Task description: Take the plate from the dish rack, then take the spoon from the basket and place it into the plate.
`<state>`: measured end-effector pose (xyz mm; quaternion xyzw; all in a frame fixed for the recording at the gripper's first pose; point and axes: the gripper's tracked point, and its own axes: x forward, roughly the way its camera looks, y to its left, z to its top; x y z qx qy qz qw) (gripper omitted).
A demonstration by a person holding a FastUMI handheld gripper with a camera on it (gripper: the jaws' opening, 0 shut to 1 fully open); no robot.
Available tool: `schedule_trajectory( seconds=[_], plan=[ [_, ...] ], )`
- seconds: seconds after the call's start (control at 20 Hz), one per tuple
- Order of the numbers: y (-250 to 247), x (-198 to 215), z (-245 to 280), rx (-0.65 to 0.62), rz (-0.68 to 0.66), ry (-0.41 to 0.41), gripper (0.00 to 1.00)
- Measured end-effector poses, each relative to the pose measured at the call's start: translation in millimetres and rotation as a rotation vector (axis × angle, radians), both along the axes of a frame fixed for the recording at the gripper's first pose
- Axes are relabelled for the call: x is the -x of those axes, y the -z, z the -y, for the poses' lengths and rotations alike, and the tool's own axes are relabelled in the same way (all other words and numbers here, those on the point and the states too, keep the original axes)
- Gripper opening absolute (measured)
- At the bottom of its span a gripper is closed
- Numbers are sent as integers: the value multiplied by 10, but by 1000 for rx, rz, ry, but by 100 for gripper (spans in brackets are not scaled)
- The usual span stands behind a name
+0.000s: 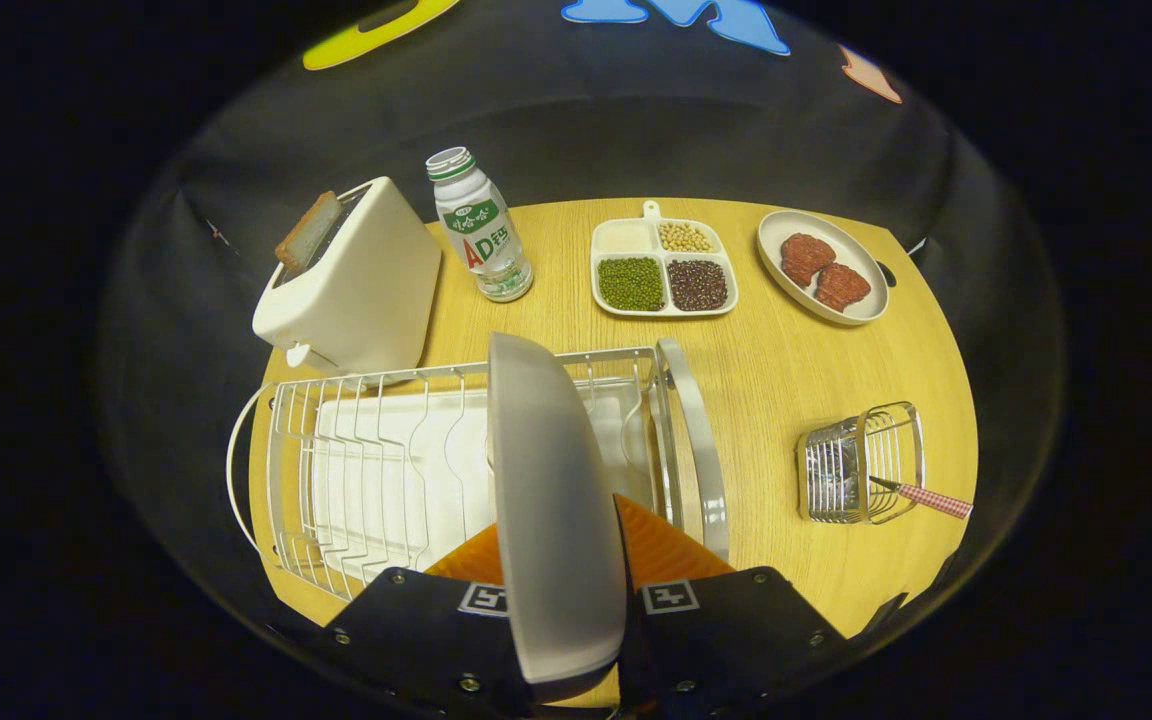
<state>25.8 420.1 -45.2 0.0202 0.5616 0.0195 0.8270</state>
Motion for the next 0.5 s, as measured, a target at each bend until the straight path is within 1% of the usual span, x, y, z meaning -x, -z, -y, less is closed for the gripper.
schedule_trajectory(
  seconds=[0.1, 0.2, 0.3, 0.4, 0.5],
  plan=[
    [-100, -44, 24, 52, 16, -12, 32],
    [-179, -66, 52, 111, 24, -41, 32],
    [-296, -125, 102, 152, 61, -52, 32],
    [-421, -133, 146, 158, 88, -64, 32],
    [-561, -54, 225, 119, 98, -58, 32]
  ],
)
